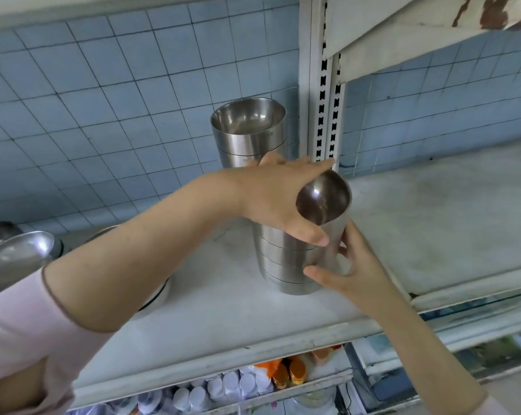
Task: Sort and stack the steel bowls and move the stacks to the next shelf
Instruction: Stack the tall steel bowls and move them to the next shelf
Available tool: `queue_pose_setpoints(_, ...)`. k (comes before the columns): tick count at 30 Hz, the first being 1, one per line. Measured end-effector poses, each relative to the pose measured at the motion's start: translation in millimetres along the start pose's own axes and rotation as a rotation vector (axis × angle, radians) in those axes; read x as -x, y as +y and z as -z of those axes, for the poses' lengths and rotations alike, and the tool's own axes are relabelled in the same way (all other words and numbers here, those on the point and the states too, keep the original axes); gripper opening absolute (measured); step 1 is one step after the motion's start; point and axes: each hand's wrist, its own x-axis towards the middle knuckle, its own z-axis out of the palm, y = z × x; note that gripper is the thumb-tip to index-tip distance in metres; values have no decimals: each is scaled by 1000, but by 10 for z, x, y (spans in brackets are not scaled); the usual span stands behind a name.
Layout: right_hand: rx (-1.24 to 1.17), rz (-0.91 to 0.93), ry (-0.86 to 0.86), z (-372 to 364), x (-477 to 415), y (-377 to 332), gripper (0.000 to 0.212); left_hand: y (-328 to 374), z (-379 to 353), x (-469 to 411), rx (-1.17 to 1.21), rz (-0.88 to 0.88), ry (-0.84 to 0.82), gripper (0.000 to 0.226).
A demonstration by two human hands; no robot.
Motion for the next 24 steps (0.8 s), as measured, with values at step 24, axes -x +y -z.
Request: queue_pose_setpoints(24,677,235,-111,-513,-629,-1729,59,-1643,430,1688,44,427,264,93)
